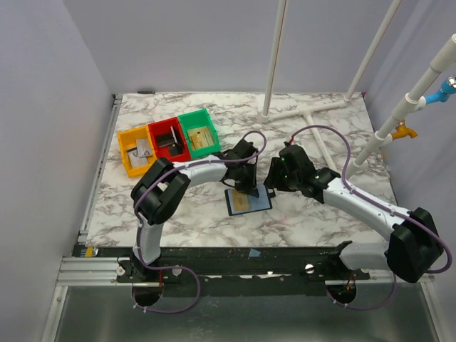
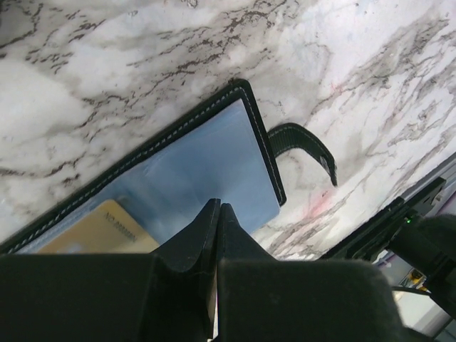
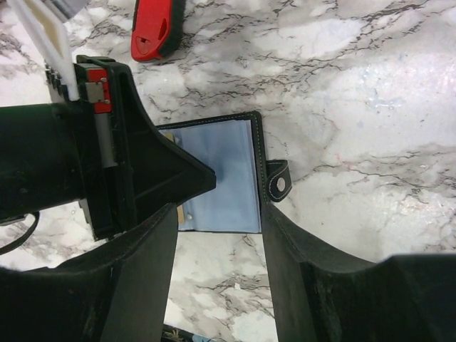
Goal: Take the credit cards out of the card holder
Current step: Remove the credit card from the card holder.
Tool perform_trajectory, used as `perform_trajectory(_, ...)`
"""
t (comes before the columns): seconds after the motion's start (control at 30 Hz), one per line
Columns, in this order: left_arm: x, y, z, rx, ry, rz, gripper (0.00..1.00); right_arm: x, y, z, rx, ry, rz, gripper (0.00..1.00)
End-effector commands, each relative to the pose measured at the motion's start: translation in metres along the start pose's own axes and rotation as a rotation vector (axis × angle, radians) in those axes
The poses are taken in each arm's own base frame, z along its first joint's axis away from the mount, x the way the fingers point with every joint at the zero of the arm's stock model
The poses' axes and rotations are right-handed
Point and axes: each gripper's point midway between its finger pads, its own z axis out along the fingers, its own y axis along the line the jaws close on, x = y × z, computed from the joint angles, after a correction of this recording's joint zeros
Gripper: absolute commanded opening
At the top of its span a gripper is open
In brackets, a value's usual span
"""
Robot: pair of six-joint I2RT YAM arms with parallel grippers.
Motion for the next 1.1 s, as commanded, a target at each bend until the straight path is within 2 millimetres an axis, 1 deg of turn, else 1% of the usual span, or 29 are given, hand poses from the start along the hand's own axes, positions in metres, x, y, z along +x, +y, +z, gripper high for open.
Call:
perform_trajectory(0.0,-0.012,-0.011,-0.039,0.01,-0.084,0.04,0.0,0.007,0.009,0.004,-0.055,0.026,0.004,0.55)
perform_trajectory(0.13,-0.014,-0.002,-0.061,-0.018,-0.128,0.042,0.0,0.011,0.021,0.007,-0.114,0.053,0.002,0.55)
perform_trajectory(0.2,-0.013,0.007,-0.067,-0.042,-0.141,0.037,0.0,0.016,0.027,0.01,-0.147,0.085,0.003,0.55)
perform_trajectory(0.4,0.0,0.041,-0.076,-0.108,-0.156,0.005,0.0,0.029,0.052,0.019,-0.276,0.164,0.009,0.55)
perform_trajectory(0.47,0.003,0.05,-0.077,-0.126,-0.157,-0.001,0.0,0.033,0.059,0.023,-0.311,0.186,0.016,0.54)
perform_trajectory(0.53,0.006,0.053,-0.076,-0.129,-0.154,-0.004,0.0,0.036,0.064,0.028,-0.331,0.206,0.024,0.52)
perform_trajectory(0.63,0.009,0.056,-0.074,-0.128,-0.145,-0.007,0.0,0.041,0.065,0.036,-0.334,0.23,0.04,0.48)
perform_trajectory(0.73,0.01,0.059,-0.07,-0.135,-0.139,-0.011,0.0,0.046,0.066,0.042,-0.337,0.248,0.053,0.45)
perform_trajectory(0.83,0.011,0.063,-0.066,-0.145,-0.133,-0.012,0.0,0.051,0.064,0.046,-0.331,0.265,0.06,0.44)
perform_trajectory(1.07,0.013,0.071,-0.06,-0.172,-0.122,-0.016,0.0,0.055,0.06,0.051,-0.311,0.272,0.065,0.43)
